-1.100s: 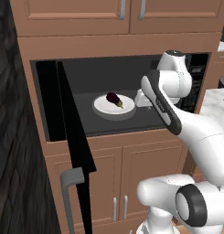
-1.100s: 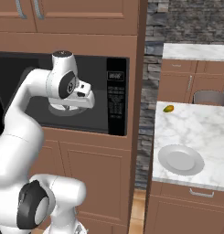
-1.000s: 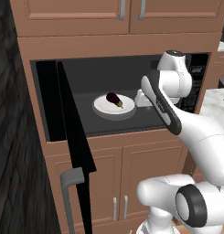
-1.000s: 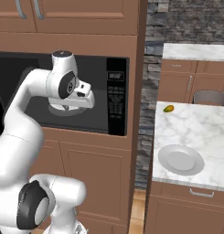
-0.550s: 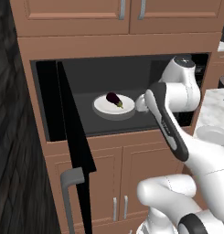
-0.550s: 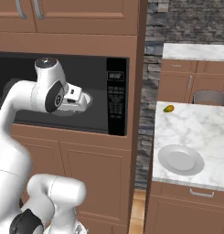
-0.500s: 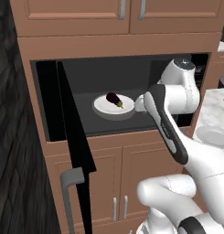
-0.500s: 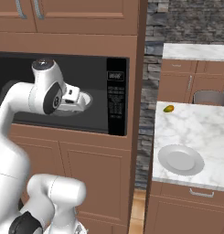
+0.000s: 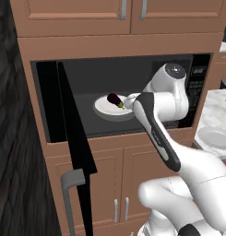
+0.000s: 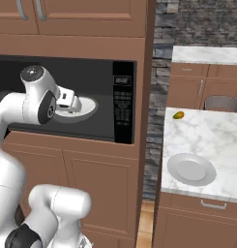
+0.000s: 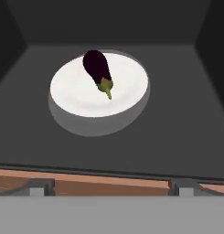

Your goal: Pick the eggplant from the microwave and place it on plate located on the counter.

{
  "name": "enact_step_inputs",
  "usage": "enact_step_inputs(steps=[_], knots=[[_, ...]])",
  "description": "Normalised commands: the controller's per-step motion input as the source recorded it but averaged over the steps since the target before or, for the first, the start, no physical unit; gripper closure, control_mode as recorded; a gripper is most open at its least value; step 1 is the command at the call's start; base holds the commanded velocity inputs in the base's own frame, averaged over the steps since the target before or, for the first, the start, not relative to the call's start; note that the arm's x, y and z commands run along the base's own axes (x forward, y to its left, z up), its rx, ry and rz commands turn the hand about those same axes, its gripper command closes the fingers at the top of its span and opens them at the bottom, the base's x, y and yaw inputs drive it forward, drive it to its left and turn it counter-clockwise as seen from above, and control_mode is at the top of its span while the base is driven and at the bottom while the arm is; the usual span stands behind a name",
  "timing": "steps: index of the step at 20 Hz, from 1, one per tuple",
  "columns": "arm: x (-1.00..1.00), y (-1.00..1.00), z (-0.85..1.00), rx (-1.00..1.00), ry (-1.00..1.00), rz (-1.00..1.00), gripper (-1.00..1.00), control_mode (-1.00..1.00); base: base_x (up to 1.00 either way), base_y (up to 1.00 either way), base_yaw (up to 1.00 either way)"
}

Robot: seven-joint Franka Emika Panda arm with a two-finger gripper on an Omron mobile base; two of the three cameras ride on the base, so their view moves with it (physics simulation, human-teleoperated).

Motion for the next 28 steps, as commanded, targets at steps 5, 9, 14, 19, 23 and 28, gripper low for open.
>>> enact_step_inputs(steps=[5, 9, 14, 19, 23, 28], knots=[[0.65, 0.20, 0.06, 0.00, -0.07, 0.00, -1.00, -1.00, 0.00, 0.00, 0.00], [0.66, 0.10, -0.25, 0.00, -0.04, 0.00, -1.00, -1.00, 0.00, 0.00, 0.00], [0.22, 0.00, -0.48, 0.00, -0.08, 0.05, -1.00, -1.00, 0.00, 0.00, 0.00], [0.35, 0.18, 0.02, 0.00, -0.01, 0.02, -1.00, -1.00, 0.00, 0.00, 0.00], [0.49, 0.23, 0.12, 0.00, 0.03, 0.00, -1.00, -1.00, 0.00, 0.00, 0.00], [0.36, 0.03, 0.02, 0.00, 0.07, 0.01, -1.00, -1.00, 0.00, 0.00, 0.00]])
